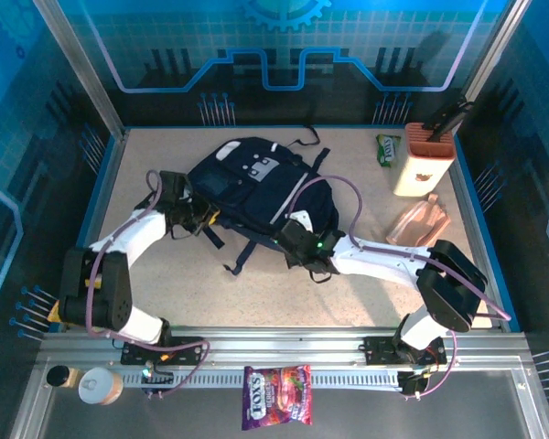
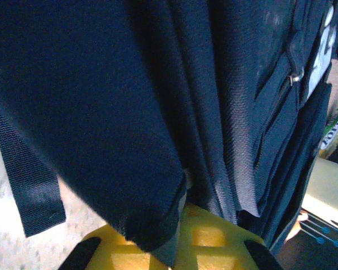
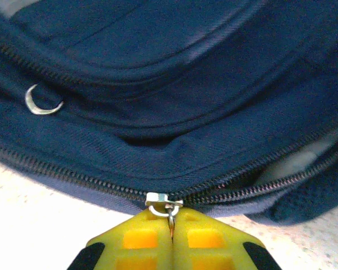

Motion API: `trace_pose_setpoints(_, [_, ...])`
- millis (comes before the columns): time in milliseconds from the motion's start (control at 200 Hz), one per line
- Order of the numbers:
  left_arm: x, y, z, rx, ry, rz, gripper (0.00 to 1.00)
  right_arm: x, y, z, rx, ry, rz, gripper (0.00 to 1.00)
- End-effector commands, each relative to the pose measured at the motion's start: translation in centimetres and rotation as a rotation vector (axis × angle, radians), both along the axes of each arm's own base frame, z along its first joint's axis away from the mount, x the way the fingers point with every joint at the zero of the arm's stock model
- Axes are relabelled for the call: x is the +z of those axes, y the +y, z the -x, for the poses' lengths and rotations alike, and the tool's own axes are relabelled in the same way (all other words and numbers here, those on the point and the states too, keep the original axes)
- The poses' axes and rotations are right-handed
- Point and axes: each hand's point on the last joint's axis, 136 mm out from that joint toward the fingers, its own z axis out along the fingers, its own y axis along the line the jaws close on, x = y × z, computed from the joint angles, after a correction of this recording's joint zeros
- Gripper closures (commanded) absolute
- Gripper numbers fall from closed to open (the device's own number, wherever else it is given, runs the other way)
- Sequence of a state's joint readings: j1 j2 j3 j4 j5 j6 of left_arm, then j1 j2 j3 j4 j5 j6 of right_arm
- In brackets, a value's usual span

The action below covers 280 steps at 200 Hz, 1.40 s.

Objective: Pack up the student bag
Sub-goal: Zip the student bag at the top-center of the table.

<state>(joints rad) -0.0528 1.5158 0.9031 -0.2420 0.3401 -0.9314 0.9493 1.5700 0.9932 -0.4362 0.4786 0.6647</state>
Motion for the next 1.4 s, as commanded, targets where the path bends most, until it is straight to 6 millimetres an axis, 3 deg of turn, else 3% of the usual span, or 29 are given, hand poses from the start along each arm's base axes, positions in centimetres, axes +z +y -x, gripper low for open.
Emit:
trace_pose_setpoints(0, [2.0, 0.8, -3.8, -0.065, -0.138, -0.093, 0.83, 0.5, 4.4, 1.4, 0.206, 0.089, -0.125, 1.00])
trace_pose_setpoints(100, [1.4, 2.7, -4.8, -0.019, -0.138, -0.161, 0.70, 1.1, 7.9, 1.5, 0.283, 0.114, -0.220, 1.00])
trace_pose_setpoints(140, [1.4, 3.4, -4.9, 0.000, -0.139, -0.175, 0.61, 1.3, 9.4, 1.4, 0.306, 0.122, -0.256, 1.00])
trace_pose_setpoints(195, [1.2, 4.4, -4.5, 0.034, -0.125, -0.178, 0.48, 1.7, 11.1, 1.0, 0.323, 0.124, -0.297, 1.00])
trace_pose_setpoints(295, [1.5, 5.6, -3.2, 0.075, -0.126, -0.151, 0.38, 1.8, 13.9, 0.6, 0.354, 0.134, -0.342, 1.00])
trace_pose_setpoints(385, [2.2, 5.8, -1.4, 0.088, -0.133, -0.117, 0.28, 1.4, 16.0, 0.3, 0.375, 0.147, -0.360, 1.00])
trace_pose_setpoints(525, [2.7, 4.1, 1.6, 0.066, -0.135, -0.013, 0.23, 1.4, 18.0, -0.3, 0.390, 0.160, -0.379, 1.00])
trace_pose_setpoints(685, [1.7, 2.4, 4.3, 0.083, -0.117, 0.125, 0.19, 1.6, 19.1, -0.5, 0.406, 0.168, -0.393, 1.00])
trace_pose_setpoints(845, [0.8, 1.2, 5.4, 0.080, -0.126, 0.215, 0.19, 1.4, 19.4, -0.1, 0.415, 0.180, -0.392, 1.00])
trace_pose_setpoints(985, [-0.3, 0.8, 5.5, 0.064, -0.105, 0.224, 0.24, 1.3, 19.5, 0.1, 0.415, 0.191, -0.397, 1.00])
trace_pose_setpoints(1396, [-2.6, -0.8, 4.2, 0.017, -0.045, 0.225, 0.49, 1.5, 19.4, 0.5, 0.419, 0.184, -0.382, 1.00])
